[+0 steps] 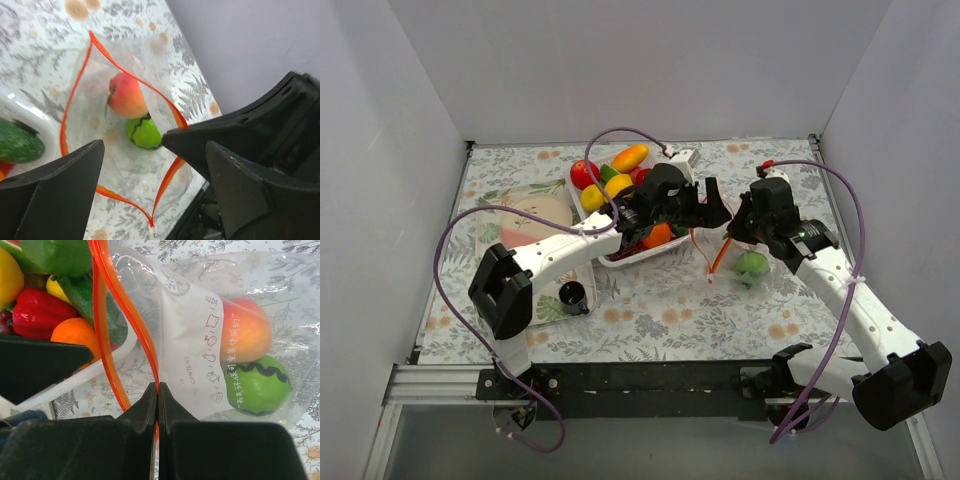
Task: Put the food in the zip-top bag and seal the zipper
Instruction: Place the fake fruit in the zipper food storage bag, then pick up the fake vegetable from the bin, then place the fake vegetable in the zipper food storage bag, then pick up the fake fruit from the bin.
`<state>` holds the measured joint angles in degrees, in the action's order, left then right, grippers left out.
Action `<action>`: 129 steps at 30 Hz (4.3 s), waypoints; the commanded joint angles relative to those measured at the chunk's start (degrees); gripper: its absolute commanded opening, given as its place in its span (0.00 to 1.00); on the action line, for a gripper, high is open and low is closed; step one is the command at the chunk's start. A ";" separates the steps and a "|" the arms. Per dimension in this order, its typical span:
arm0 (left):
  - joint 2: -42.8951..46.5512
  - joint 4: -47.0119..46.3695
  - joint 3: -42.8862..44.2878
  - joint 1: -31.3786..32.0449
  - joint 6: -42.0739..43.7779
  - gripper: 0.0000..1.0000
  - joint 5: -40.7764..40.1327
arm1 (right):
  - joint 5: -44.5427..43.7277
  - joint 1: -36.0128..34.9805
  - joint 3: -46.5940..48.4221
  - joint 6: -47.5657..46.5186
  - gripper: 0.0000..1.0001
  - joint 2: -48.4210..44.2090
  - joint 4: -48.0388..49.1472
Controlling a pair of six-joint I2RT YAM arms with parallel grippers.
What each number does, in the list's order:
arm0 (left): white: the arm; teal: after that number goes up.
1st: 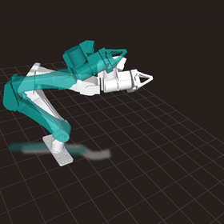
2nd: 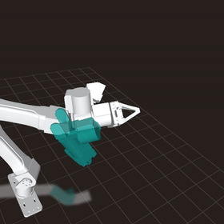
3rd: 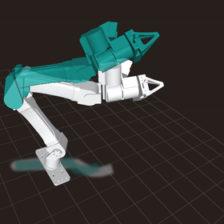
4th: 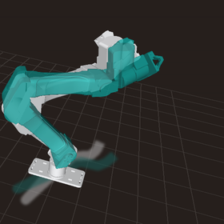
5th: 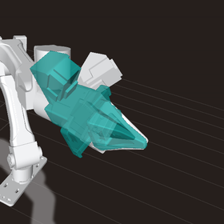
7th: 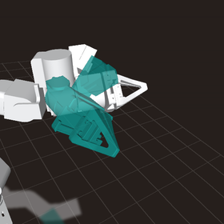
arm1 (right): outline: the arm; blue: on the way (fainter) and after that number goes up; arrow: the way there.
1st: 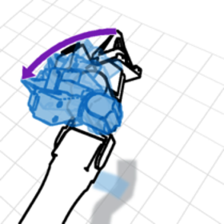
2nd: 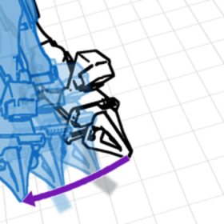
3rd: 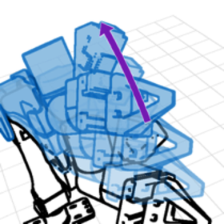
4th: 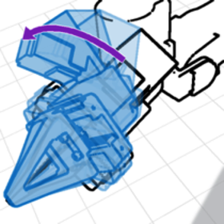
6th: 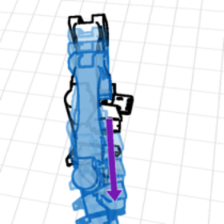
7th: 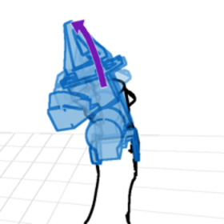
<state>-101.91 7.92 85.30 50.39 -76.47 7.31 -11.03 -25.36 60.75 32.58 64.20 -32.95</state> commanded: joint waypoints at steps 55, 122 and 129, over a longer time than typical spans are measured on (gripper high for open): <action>-21.14 11.85 26.59 -9.35 37.79 0.65 -26.47 | -3.48 -0.21 3.67 -1.99 0.01 -3.47 -3.35; 8.92 14.14 2.33 -8.89 25.29 0.97 -33.57 | 0.83 -0.12 4.73 -0.50 0.01 -0.92 1.84; 6.11 9.05 -0.31 -14.26 37.70 0.98 -31.22 | 1.36 -0.04 4.55 -0.58 0.01 -1.54 1.75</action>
<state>-94.78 17.98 85.84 37.80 -48.29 -21.80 -10.20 -25.21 64.40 32.71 64.53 -33.26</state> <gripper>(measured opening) 0.981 0.033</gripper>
